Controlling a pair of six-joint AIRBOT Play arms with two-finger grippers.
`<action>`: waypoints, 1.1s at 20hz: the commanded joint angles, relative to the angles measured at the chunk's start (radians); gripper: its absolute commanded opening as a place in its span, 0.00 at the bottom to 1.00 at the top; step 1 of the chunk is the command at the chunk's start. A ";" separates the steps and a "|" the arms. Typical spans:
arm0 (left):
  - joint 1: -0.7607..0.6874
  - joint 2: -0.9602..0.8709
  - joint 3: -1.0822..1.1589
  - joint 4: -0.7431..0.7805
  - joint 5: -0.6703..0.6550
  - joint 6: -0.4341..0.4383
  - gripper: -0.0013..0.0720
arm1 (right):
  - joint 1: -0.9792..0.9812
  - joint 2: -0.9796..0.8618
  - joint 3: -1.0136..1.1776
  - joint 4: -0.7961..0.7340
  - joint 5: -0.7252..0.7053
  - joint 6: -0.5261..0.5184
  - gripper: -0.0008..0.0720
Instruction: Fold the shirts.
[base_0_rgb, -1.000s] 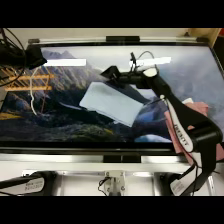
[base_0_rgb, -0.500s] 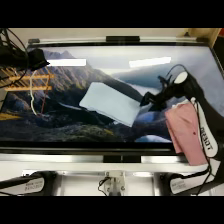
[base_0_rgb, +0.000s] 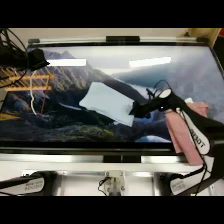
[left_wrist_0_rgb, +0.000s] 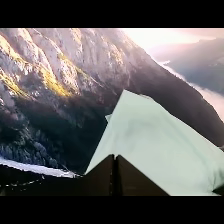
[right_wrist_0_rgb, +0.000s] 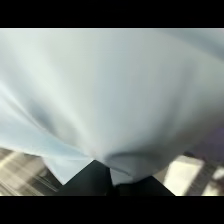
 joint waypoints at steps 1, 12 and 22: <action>0.000 0.000 0.000 0.000 0.001 -0.002 0.06 | -0.014 0.006 0.044 0.233 -0.010 -0.178 0.08; -0.002 0.000 0.000 0.000 0.001 0.003 0.06 | -0.491 0.293 0.548 0.077 0.259 0.085 0.07; -0.049 0.004 0.000 -0.004 0.001 0.056 0.06 | -0.832 0.363 0.575 -0.092 0.514 0.116 0.07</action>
